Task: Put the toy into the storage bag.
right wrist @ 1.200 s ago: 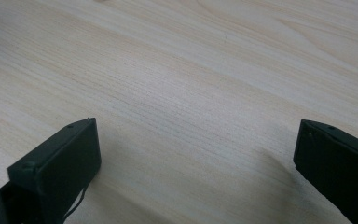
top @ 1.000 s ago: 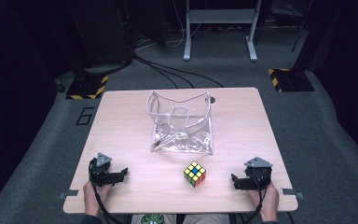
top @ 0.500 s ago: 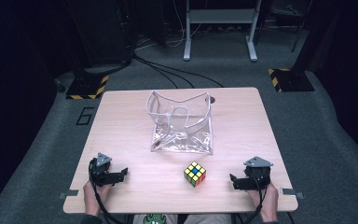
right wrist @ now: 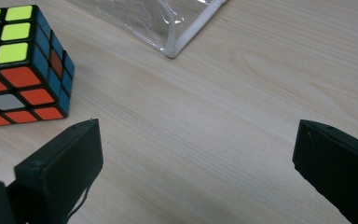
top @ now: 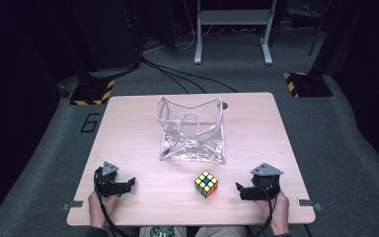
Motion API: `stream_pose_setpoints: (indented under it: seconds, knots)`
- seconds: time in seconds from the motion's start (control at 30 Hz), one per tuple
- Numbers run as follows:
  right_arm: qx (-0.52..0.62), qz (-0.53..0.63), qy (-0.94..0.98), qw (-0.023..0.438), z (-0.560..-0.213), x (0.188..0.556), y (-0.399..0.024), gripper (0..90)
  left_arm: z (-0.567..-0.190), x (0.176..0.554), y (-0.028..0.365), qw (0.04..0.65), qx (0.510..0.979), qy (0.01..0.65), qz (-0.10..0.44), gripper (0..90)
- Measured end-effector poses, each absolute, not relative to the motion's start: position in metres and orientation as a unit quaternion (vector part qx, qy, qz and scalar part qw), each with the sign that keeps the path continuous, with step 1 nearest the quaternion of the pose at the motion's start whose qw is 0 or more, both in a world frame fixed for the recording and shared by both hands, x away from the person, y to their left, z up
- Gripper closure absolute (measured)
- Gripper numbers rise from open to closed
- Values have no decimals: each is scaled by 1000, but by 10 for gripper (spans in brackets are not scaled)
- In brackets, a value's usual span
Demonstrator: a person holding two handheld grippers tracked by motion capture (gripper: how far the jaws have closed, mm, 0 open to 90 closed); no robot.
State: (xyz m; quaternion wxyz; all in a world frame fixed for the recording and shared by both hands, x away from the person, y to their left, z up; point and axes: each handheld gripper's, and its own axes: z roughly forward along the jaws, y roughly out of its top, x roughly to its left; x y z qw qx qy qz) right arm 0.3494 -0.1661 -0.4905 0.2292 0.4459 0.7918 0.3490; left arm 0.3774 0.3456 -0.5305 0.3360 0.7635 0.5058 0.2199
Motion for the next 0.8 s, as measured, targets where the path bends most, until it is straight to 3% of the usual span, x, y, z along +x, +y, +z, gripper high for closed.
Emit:
stream_pose_setpoints:
  seconds: [0.8]
  knots:
    - [398,370,813,208,-477,351,-124,23,-530,378,346,334,762,510,218,113]
